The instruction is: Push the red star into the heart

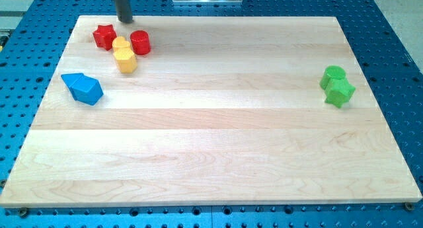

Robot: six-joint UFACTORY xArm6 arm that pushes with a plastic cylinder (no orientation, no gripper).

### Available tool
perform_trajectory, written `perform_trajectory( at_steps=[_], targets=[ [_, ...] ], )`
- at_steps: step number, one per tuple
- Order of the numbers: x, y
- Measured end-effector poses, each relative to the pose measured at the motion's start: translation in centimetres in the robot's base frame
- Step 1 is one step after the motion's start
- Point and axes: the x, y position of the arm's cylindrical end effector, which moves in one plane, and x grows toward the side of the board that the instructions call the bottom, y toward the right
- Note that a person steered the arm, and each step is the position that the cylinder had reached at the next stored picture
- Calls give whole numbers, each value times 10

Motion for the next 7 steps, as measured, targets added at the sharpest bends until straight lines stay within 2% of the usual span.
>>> perform_trajectory(
  at_steps=[1,3,7],
  targets=[
    [3,-55],
    [52,-75],
    [49,35]
  ],
)
